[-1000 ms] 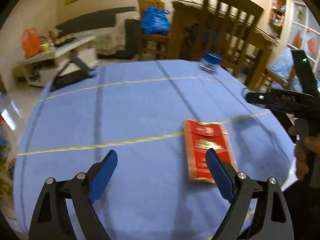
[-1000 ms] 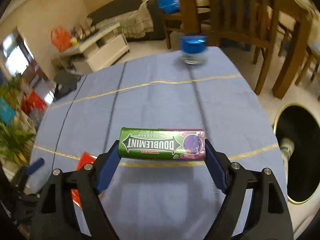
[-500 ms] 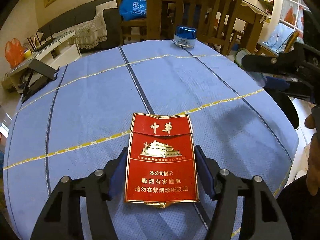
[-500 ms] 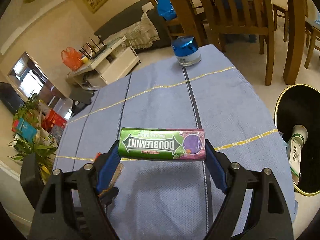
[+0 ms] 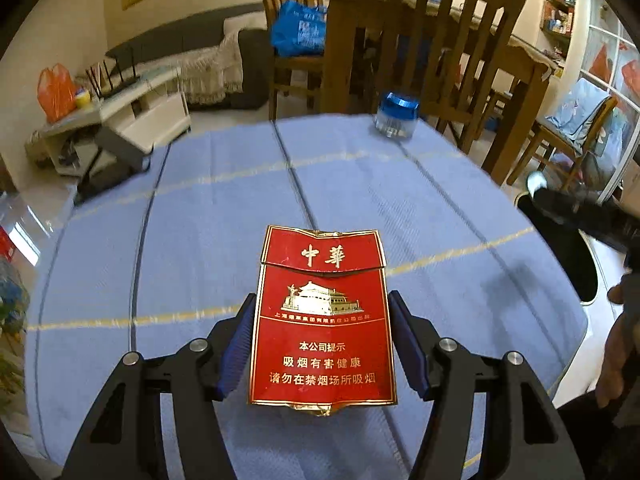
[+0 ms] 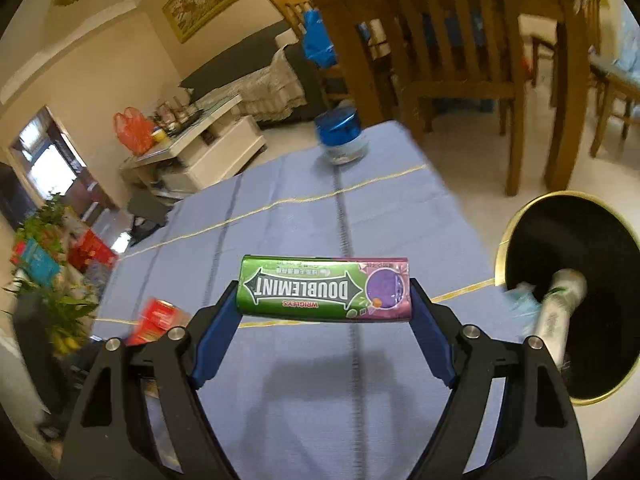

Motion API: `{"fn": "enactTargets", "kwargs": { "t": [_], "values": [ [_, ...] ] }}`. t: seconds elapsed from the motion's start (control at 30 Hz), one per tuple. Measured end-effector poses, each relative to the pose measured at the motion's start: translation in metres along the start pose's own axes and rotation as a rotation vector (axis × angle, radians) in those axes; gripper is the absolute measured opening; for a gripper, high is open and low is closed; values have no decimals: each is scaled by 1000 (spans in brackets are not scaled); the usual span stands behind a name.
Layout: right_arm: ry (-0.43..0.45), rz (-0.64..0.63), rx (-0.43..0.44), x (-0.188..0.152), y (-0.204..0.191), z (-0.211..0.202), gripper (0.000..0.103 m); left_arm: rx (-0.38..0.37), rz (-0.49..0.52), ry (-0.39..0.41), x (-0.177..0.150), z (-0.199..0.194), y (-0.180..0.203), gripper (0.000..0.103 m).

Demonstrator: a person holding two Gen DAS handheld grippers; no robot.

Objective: Collect trash
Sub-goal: 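Drop the gum pack in the bin with right gripper while left gripper carries cigarette pack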

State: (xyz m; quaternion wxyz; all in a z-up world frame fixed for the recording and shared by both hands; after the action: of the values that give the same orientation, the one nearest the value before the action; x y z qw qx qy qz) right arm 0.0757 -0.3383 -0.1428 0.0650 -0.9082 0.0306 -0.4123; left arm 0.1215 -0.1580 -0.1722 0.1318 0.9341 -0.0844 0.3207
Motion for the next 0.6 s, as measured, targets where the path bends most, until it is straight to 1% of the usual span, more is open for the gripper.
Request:
{"fn": "enactTargets", "kwargs": {
  "t": [0.1,0.2,0.27,0.37,0.43,0.53,0.6],
  "values": [
    [2,13,-49,-7,22,-5,79,-5,27,23,9,-3,19,62],
    [-15,63,-61,-17,48,-10,79,-25,56,35,15,-2,45,62],
    [-1,88,-74,-20,62,-18,79,-36,85,45,17,-1,68,62],
    [21,115,-104,-24,84,-27,79,-46,131,63,20,-1,98,62],
    [12,139,-144,-31,102,-30,79,-55,163,75,20,-1,118,62],
    [31,193,-154,-35,128,-39,79,-74,209,92,18,-3,146,62],
    [35,207,-201,-38,146,-45,79,-86,240,100,16,-3,163,62]
  ]
}}
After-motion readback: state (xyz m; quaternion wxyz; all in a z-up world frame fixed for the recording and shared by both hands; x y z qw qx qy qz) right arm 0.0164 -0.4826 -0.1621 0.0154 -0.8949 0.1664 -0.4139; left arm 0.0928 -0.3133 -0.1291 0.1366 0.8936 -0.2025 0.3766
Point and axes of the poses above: each gripper's, at about its wrist camera, not at the fingertips, and z roughly the way its jaws point, y to its right, x to its top, the point moved 7 cm from there along z, roughly the way its jaws point, and after that the axes turned 13 degrees about -z, right-handed, at the moved point
